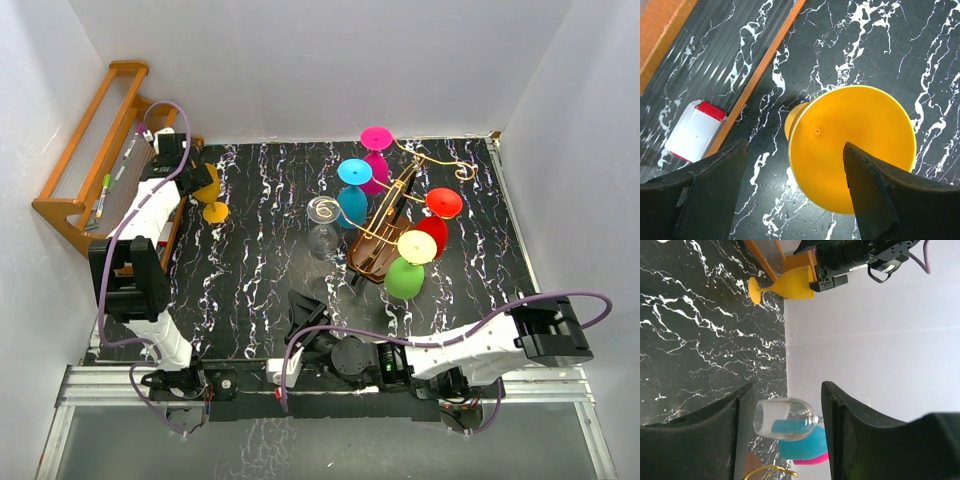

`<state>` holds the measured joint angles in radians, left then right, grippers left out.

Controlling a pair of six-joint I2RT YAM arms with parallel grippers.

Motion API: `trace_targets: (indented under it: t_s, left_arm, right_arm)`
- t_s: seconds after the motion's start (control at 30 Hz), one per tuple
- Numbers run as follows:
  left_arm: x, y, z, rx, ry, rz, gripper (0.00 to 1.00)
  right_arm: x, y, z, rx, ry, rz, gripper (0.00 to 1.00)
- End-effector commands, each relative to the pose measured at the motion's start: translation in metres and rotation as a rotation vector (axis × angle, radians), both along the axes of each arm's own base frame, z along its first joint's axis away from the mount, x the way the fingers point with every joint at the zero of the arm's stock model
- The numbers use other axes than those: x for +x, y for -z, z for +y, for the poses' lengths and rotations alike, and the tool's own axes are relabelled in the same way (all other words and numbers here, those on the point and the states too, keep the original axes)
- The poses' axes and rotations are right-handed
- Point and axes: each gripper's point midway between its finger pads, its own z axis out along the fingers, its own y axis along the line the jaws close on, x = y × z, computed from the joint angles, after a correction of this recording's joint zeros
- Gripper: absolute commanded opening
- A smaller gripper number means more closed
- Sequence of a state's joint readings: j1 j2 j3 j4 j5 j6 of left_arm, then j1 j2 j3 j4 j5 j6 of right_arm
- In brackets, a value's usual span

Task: Take the wine glass off the wine glass rack

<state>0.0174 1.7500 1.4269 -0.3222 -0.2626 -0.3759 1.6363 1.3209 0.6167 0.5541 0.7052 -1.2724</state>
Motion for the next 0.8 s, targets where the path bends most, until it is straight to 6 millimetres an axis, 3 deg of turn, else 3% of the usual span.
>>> trace_targets:
  t_s: [0.0,0.17,0.27,0.3,0.37,0.47,0.57,0.63,0.73,0.77]
  left_arm:
    - [-0.015,-0.064,0.006,0.035,-0.019,-0.119,0.76]
    - [-0.038,-0.12,0.007,0.041,-0.024,-0.303,0.77]
    - [-0.054,-0.148,0.0,0.023,0.005,-0.42,0.77]
    - [-0.059,-0.154,-0.002,0.018,0.012,-0.449,0.77]
    - [-0.065,-0.161,-0.003,0.008,0.014,-0.485,0.77]
    - [-0.067,-0.154,-0.007,-0.009,0.028,-0.482,0.77]
    - [-0.067,-0.145,-0.014,-0.043,0.051,-0.474,0.77]
    - [-0.066,-0.141,-0.018,-0.06,0.062,-0.472,0.77]
    - [-0.066,-0.137,-0.022,-0.079,0.073,-0.468,0.76]
    - [-0.066,-0.135,-0.024,-0.087,0.079,-0.466,0.76]
  right_arm:
    - [-0.005,-0.04,0.014,0.126,-0.027,0.034,0.56]
    - [-0.008,-0.096,0.035,0.231,-0.067,0.048,0.56]
    - [0.011,-0.149,0.049,0.314,-0.05,0.039,0.57]
    - [0.023,-0.179,0.051,0.371,-0.035,0.047,0.58]
    - [0.06,-0.217,0.051,0.443,0.017,0.078,0.58]
    - [0.134,-0.269,0.033,0.612,0.123,0.163,0.59]
    - [0.204,-0.309,0.004,0.764,0.22,0.242,0.59]
    - [0.249,-0.328,-0.023,0.874,0.292,0.3,0.58]
    - [0.318,-0.332,-0.064,1.048,0.377,0.447,0.57]
    - [0.331,-0.334,-0.081,1.109,0.375,0.501,0.57]
